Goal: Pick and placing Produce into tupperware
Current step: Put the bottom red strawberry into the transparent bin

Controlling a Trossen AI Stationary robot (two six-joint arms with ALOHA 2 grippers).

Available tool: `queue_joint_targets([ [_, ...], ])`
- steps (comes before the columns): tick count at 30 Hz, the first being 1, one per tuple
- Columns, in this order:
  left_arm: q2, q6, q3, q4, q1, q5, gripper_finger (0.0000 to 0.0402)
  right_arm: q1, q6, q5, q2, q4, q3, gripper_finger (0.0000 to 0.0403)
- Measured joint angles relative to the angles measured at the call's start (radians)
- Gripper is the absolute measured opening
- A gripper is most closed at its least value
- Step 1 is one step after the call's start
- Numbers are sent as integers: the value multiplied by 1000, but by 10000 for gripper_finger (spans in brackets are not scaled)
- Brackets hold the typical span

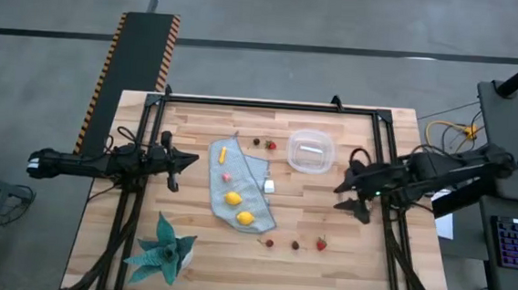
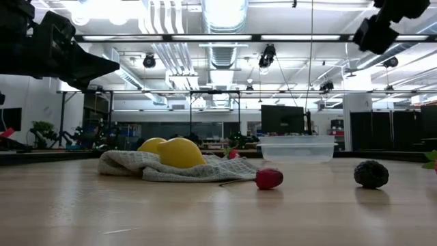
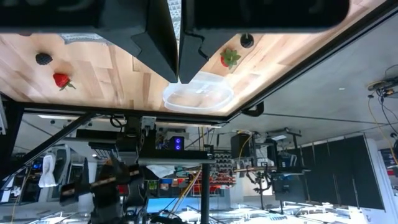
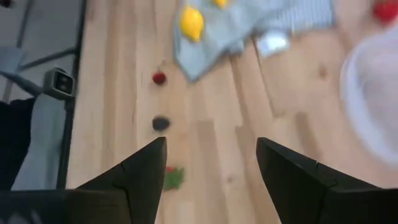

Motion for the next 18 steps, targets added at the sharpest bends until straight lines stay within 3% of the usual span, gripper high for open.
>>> queue_joint_targets([
  [8, 1, -8, 0, 0, 0, 1, 0, 70, 213, -109, 178, -1, 6, 236],
  [18, 2, -9, 0, -10, 0, 1, 0, 171, 520, -66, 399, 14, -8, 237],
])
